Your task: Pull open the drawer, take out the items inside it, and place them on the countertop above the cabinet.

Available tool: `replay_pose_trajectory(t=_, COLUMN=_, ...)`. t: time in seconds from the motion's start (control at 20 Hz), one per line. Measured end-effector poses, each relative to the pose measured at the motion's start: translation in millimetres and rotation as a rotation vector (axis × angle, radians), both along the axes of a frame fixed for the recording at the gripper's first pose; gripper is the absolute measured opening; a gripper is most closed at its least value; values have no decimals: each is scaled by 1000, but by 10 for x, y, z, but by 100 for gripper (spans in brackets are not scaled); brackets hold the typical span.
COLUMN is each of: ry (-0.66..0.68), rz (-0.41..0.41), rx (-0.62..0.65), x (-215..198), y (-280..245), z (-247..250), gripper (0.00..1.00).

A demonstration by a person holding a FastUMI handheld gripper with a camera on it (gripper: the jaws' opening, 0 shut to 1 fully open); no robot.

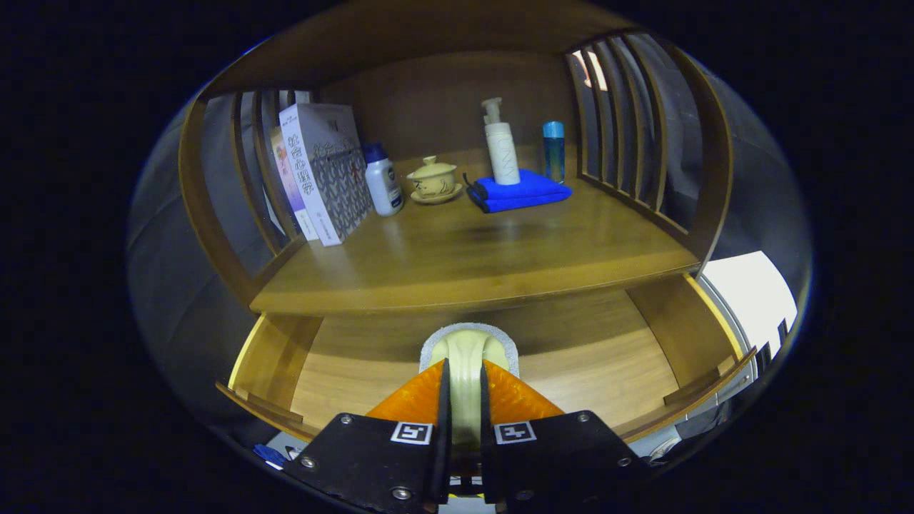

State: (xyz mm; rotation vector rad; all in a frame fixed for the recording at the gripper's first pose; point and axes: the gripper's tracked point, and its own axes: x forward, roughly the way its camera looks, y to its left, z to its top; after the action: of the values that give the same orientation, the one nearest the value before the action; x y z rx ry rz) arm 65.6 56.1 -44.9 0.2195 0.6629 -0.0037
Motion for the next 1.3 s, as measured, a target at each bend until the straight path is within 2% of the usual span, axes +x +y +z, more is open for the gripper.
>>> replay_pose_trajectory(t=0.3, ry=-91, rz=-33, rx=35, x=66, y=-116, z=369, gripper=17)
replay_pose_trajectory(t=0.7, ry=-195, rz=-65, rx=21, x=472, y=-337, z=789, gripper=17)
replay_pose_trajectory(t=1.05, ry=-213, rz=-8, rx=-59, x=1045, y=-282, z=962, gripper=17)
replay_pose_trajectory(t=1.3, ry=-194, rz=56, rx=-152, x=1336, y=-238, z=797, gripper=18)
